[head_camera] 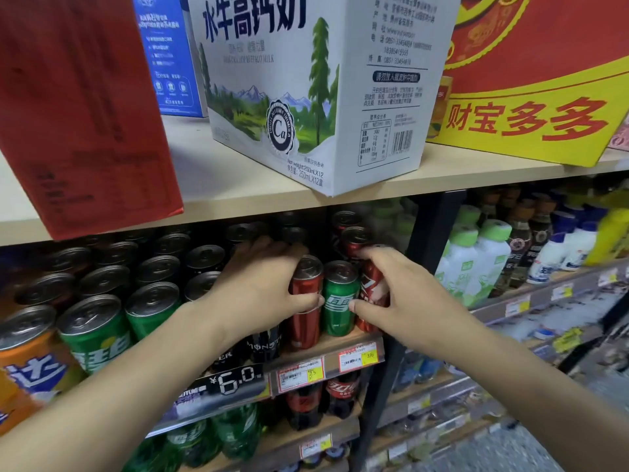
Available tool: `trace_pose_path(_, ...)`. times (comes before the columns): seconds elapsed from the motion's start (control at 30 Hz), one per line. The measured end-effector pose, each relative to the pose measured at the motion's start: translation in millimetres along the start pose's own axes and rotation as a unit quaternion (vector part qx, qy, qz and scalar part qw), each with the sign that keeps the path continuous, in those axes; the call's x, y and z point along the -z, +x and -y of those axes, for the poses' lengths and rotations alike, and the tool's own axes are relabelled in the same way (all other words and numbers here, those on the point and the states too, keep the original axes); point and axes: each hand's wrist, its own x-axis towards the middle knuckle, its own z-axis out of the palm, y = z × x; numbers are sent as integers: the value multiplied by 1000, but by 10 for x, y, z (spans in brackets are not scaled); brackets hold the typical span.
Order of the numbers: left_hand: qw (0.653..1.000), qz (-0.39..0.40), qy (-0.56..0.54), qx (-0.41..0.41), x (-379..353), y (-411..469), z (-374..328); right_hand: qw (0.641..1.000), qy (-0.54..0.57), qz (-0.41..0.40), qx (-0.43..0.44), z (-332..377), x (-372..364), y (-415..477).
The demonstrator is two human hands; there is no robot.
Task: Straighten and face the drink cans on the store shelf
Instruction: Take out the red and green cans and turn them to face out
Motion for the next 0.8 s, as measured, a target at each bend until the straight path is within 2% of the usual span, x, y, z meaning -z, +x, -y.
trace_pose_path(0.17, 1000, 6, 22, 2, -24, 68, 5, 998, -48, 40, 19, 0, -120, 248)
trace_pose_path(0.37, 1000, 22, 15, 9, -62, 122, 35, 995, -53, 73, 34, -65, -215, 456)
trace_pose_path(0.6, 999, 28, 5, 21, -79, 144, 47, 986, -93, 140, 16, -27, -209, 565)
trace_pose_path(0.8, 999, 17, -19, 20, -88, 120, 58, 984, -130, 116, 26, -5, -303, 553)
